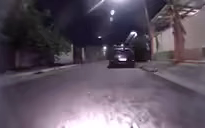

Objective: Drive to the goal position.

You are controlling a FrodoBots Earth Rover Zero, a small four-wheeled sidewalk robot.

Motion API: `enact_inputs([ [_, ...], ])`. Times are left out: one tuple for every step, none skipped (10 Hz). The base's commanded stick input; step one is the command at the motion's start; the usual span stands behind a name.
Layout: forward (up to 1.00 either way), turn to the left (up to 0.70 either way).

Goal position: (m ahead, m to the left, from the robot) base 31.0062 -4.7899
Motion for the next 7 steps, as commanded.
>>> enact_inputs([
  [0.70, 0.00],
  [0.70, 0.00],
  [0.70, 0.00],
  [0.70, 0.00],
  [0.70, 0.00],
  [0.70, 0.00],
  [0.70, 0.00],
])
